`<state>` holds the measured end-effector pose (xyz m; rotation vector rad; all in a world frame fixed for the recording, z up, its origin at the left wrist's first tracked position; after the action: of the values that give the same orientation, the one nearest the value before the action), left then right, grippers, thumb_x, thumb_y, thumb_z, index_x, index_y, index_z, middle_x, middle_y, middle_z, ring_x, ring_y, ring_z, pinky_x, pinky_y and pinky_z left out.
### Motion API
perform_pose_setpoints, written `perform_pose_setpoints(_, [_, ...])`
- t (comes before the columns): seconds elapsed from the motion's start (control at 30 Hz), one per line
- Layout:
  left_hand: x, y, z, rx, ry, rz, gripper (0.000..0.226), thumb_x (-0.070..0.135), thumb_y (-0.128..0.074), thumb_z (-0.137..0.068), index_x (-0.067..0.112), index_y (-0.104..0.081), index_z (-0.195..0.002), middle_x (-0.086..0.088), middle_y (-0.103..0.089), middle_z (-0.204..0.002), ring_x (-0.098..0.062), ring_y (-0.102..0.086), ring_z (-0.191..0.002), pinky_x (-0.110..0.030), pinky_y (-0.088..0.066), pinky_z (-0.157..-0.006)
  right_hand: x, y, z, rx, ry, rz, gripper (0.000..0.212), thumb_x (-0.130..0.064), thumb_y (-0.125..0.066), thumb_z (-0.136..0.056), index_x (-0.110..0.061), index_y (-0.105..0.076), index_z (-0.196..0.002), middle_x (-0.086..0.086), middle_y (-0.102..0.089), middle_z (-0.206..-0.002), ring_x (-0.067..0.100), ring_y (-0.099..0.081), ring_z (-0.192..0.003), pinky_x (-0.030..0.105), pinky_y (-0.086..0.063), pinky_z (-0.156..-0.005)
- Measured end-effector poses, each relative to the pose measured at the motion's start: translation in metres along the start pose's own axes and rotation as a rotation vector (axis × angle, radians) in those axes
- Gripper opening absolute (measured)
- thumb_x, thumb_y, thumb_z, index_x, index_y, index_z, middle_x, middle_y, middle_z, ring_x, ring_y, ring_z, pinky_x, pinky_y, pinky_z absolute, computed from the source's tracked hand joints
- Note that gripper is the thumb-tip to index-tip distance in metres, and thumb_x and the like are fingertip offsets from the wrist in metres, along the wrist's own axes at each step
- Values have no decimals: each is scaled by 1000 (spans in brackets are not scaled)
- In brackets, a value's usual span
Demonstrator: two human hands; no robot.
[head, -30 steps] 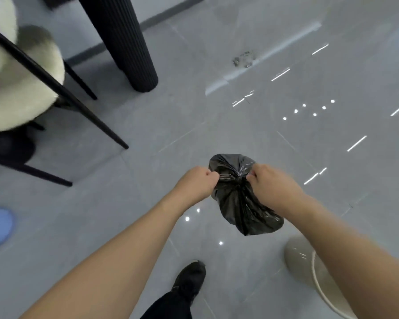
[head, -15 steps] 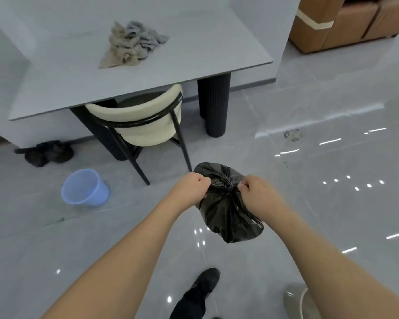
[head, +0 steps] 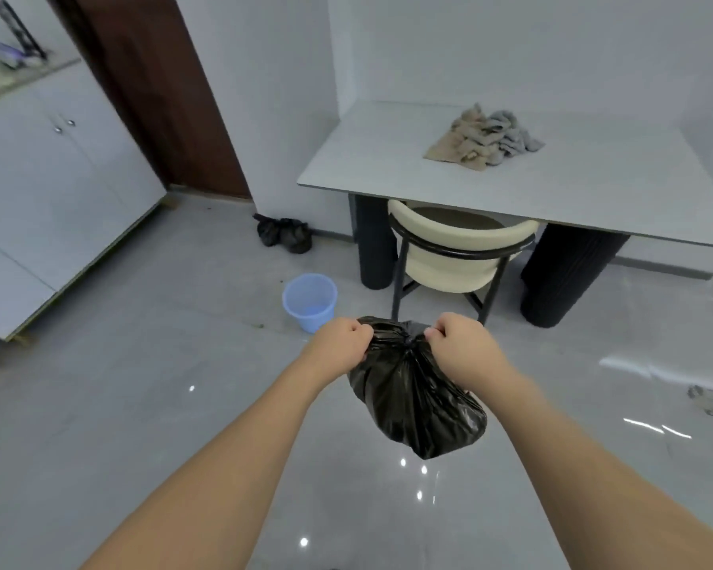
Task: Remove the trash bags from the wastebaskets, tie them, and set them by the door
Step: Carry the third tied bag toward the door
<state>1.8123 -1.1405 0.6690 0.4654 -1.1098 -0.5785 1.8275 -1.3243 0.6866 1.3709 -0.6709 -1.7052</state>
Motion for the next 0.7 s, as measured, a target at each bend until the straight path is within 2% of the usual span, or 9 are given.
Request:
perform_pose_setpoints(0.13, [-54,87,4,137,49,26,23,27,-38,-85,17,-37,-63,-3,-41,-61,-20,-35,-59,-32,-27,-60,-96,-32,-20,-20,112,16,30,-28,-38,-100,-6,-53,-86,9,-59,-84,28,-56,-82,38,-45,-71])
perform_pose_setpoints(0.23, [-92,146,2,226,66,38,24,23,-39,-89,17,-32,-66,-3,-34,-64,-20,-32,-61,-32,-25,-60,-166,-48,-33,96,190,135,32,-25,-32,-100,-9,-50,-79,8,-54,-86,33,-52,-91,41,-39,-86])
perform_pose_setpoints(0.3, [-118,180,-1,268,98,84,22,22,-39,-89,17,-34,-68,-2,-36,-64,-21,-34,-62,-32,-27,-60,-201,-60,-43,140,154,120,33,-28,-30,-99,-10,-55,-86,7,-52,-97,33,-47,-101,41,-37,-85])
perform_pose_setpoints(0.37, [-142,209,-9,288,129,175,18,22,-39,-87,17,-39,-70,-3,-38,-66,-21,-38,-64,-32,-33,-62,-229,-77,-55,123,128,80,30,-30,-31,-98,-13,-52,-85,5,-53,-99,33,-47,-103,42,-39,-85])
perform_pose_setpoints(0.43, [-163,234,-20,304,174,276,14,22,-38,-88,17,-47,-77,-6,-42,-72,-21,-41,-68,-35,-40,-65,-257,-94,-68,70,143,-22,29,-30,-32,-98,-16,-46,-78,2,-53,-90,29,-52,-96,41,-42,-84])
perform_pose_setpoints(0.53, [-185,261,-46,294,222,346,16,21,-37,-91,17,-51,-84,-8,-46,-80,-22,-44,-74,-36,-43,-67,-292,-113,-90,-27,167,-215,32,-24,-34,-101,-20,-42,-70,-6,-47,-74,18,-48,-76,30,-37,-69])
perform_pose_setpoints(0.6, [-197,277,-73,284,249,376,18,20,-37,-92,16,-53,-85,-9,-49,-83,-22,-46,-76,-36,-45,-68,-310,-124,-117,-46,178,-214,30,-23,-35,-101,-9,-43,-76,1,-49,-75,20,-45,-70,30,-34,-64])
perform_pose_setpoints(0.7, [-210,304,-121,274,258,393,18,21,-38,-90,16,-54,-84,-10,-52,-82,-22,-51,-78,-35,-45,-67,-329,-141,-175,-50,151,-186,29,-28,-35,-101,-7,-48,-86,6,-52,-78,20,-46,-68,33,-35,-59])
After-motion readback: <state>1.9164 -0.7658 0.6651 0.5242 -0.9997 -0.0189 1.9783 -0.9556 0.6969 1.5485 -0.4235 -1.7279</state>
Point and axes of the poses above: each hand's wrist, its own z-axis away from the middle knuckle, its own y-axis out of the back of the hand, x = y × z, the point moved 10 cm from there along -z, towards the middle knuckle
